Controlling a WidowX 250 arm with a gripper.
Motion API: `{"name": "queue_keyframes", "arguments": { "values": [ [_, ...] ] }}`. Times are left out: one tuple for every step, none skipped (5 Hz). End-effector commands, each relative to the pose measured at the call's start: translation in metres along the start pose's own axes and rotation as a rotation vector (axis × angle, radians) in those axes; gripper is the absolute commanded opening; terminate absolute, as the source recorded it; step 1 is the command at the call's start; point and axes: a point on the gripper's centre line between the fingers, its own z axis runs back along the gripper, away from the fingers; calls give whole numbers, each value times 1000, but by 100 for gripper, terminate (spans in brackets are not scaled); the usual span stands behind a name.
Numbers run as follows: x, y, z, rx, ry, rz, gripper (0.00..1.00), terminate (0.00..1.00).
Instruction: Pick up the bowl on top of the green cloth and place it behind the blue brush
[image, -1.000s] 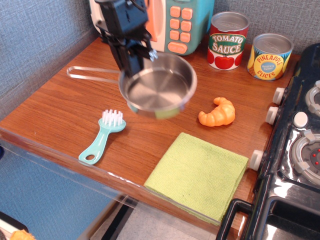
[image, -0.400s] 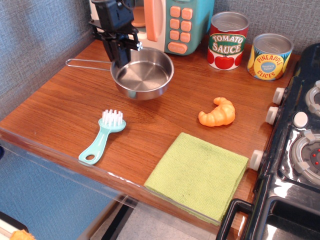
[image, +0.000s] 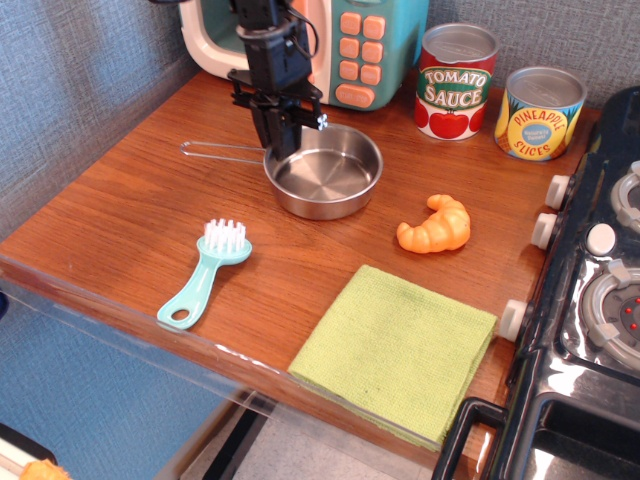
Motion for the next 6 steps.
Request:
{"name": "queue_keyframes", "arguments": {
  "values": [
    [11,2,14,51,-36,-9,100,0],
    [9,1,24,54,-62,-15,100,0],
    [9,-5,59,44,-144,-15,100,0],
    [-7,-16,97,60,-218,18,100,0],
    [-35,-27,117,98,-234,65,100,0],
    [-70,-32,104,72,-178,119,100,0]
  ]
}}
